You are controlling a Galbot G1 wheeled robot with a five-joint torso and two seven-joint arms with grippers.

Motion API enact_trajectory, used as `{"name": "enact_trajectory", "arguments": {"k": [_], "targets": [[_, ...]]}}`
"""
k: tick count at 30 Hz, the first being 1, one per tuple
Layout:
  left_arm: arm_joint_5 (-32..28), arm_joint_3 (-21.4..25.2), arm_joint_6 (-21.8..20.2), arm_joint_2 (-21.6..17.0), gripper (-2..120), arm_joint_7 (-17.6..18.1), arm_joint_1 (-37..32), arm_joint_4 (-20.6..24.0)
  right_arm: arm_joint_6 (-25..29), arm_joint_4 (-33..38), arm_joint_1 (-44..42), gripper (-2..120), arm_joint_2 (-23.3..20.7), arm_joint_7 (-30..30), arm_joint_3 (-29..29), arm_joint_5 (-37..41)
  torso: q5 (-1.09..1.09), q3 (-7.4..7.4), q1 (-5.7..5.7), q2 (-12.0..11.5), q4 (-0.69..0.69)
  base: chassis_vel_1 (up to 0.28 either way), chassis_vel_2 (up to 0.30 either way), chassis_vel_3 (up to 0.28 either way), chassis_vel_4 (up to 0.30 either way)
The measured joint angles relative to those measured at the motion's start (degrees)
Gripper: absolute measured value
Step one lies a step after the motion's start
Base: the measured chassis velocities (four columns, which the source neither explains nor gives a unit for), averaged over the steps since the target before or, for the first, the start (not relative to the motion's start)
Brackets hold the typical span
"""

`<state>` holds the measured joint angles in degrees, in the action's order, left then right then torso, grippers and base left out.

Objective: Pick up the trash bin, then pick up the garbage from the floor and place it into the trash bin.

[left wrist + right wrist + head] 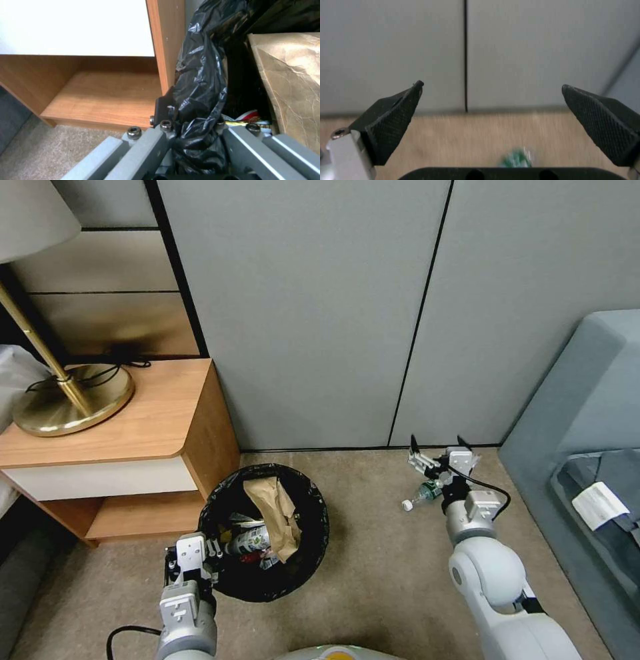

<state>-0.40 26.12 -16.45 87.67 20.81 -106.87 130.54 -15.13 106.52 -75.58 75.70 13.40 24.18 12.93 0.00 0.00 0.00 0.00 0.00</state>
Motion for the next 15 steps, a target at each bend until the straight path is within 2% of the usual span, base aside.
{"name": "enact_trajectory", "arguments": {"k": [3, 10, 12, 15], "targets": [[0.0, 0.0, 0.0, 0.0, 1, 0.0, 0.0, 0.0, -2.8, -1.8, 0.1, 100, 0.0, 0.9, 0.0, 1.3, 0.00, 0.00, 0.00, 0.0, 0.00, 0.000, 0.000, 0.000, 0.000], [0.0, 0.0, 0.0, 0.0, 1, 0.0, 0.0, 0.0, -5.5, -4.0, -0.1, 100, 0.2, 2.4, 0.2, 5.1, -0.01, 0.00, 0.00, 0.0, -0.01, 0.000, 0.000, 0.000, 0.000], [0.0, 0.0, 0.0, 0.0, 1, 0.0, 0.0, 0.0, -7.7, -5.2, -0.1, 100, 0.7, 4.2, 0.2, 10.8, -0.01, 0.00, 0.00, 0.0, -0.01, 0.000, 0.000, 0.000, 0.000], [0.0, 0.0, 0.0, 0.0, 1, 0.0, 0.0, 0.0, -8.3, -6.7, 0.0, 100, 1.1, 5.4, 0.1, 13.0, 0.00, 0.00, 0.00, 0.0, -0.01, 0.000, 0.000, 0.000, 0.000]]}}
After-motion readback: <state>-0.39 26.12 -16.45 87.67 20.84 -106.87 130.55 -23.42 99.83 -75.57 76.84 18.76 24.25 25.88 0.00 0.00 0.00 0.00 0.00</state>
